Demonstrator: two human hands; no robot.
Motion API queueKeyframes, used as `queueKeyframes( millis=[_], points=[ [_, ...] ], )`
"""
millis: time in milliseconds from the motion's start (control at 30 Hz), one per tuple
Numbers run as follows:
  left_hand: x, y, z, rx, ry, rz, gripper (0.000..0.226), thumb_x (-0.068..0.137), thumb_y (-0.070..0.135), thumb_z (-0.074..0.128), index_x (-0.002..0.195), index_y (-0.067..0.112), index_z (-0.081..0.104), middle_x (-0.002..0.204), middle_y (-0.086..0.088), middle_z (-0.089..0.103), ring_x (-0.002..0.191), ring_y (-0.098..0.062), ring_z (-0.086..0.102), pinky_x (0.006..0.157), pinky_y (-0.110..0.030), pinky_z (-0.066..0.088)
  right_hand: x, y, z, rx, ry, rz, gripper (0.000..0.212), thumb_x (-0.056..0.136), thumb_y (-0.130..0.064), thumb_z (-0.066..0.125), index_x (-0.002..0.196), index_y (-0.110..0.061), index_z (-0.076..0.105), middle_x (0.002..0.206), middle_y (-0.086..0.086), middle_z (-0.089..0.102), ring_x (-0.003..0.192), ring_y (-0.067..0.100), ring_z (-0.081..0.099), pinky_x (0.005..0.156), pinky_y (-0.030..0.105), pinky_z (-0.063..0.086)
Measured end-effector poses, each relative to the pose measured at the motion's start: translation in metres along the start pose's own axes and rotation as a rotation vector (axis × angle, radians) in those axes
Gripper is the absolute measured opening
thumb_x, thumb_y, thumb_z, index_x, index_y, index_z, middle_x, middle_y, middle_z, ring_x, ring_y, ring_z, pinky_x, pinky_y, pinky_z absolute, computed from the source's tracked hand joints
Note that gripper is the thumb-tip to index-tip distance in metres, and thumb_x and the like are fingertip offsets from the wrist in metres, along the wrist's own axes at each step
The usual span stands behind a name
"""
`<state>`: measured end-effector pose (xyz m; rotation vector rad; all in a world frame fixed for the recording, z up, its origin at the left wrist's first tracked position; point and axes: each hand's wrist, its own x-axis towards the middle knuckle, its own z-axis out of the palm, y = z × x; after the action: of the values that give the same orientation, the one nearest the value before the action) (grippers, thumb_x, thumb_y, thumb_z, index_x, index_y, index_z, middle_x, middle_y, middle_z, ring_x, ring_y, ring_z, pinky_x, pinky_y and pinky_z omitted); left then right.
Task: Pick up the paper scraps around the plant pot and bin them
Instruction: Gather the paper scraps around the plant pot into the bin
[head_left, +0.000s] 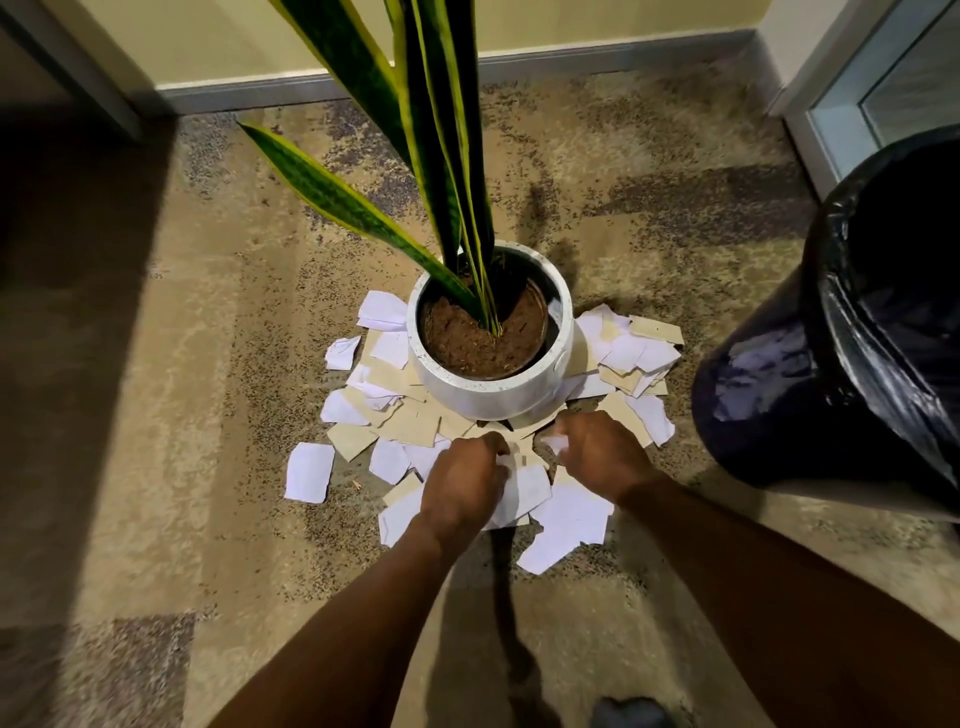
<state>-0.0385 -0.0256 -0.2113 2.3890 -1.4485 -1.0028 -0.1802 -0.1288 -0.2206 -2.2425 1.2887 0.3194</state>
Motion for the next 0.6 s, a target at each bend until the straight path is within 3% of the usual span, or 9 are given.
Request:
queueKeyframes(
  millis=[100, 233, 367, 500, 600],
  points=[
    [-0.006, 0.011, -0.009, -0.063, 0.045, 0.021, 0.026, 0.091, 0.020, 0.061, 0.117, 0.018, 0.066, 0.116, -0.004, 0.070, 0.098, -0.024, 0.066, 0.076, -0.021, 0.040, -0.003, 0.001, -0.016, 0.044, 0.037, 0.023, 0.026, 0.085, -0.017, 0.063, 0.111, -0.015, 0.063, 0.107, 0.009, 0.069, 0.099, 0.028, 0.065, 0.081, 0.032, 0.052],
    [-0.017, 0.033, -0.028, -0.169, 0.115, 0.022, 0.025, 0.092, 0.019, 0.062, 0.117, 0.019, 0.065, 0.115, -0.001, 0.070, 0.093, -0.019, 0.067, 0.077, -0.023, 0.047, -0.014, -0.003, -0.048, 0.085, 0.081, 0.042, 0.033, 0.086, -0.014, 0.062, 0.119, -0.018, 0.063, 0.110, 0.010, 0.069, 0.101, 0.029, 0.065, 0.083, 0.032, 0.051],
    [-0.027, 0.057, -0.054, -0.235, 0.187, 0.093, 0.024, 0.090, 0.016, 0.063, 0.114, 0.019, 0.066, 0.114, -0.002, 0.071, 0.094, -0.021, 0.068, 0.079, -0.028, 0.053, -0.031, -0.009, -0.083, 0.119, 0.156, 0.050, 0.031, 0.086, -0.013, 0.060, 0.117, -0.014, 0.064, 0.112, 0.013, 0.068, 0.103, 0.032, 0.063, 0.086, 0.034, 0.050],
    [-0.033, 0.090, -0.094, -0.256, 0.270, 0.155, 0.025, 0.089, 0.016, 0.064, 0.113, 0.018, 0.068, 0.108, -0.004, 0.073, 0.086, -0.019, 0.068, 0.070, -0.021, 0.045, -0.052, -0.020, -0.124, 0.079, 0.180, 0.065, 0.025, 0.087, -0.014, 0.054, 0.112, -0.013, 0.060, 0.107, 0.015, 0.067, 0.100, 0.035, 0.062, 0.079, 0.033, 0.049],
    [-0.036, 0.124, -0.130, -0.303, 0.339, 0.209, 0.025, 0.086, 0.015, 0.064, 0.110, 0.018, 0.069, 0.105, -0.005, 0.073, 0.090, -0.022, 0.067, 0.072, -0.022, 0.047, -0.072, -0.030, -0.165, 0.063, 0.338, 0.015, 0.024, 0.088, -0.007, 0.048, 0.110, -0.012, 0.059, 0.103, 0.013, 0.066, 0.096, 0.033, 0.062, 0.076, 0.035, 0.049]
  ],
)
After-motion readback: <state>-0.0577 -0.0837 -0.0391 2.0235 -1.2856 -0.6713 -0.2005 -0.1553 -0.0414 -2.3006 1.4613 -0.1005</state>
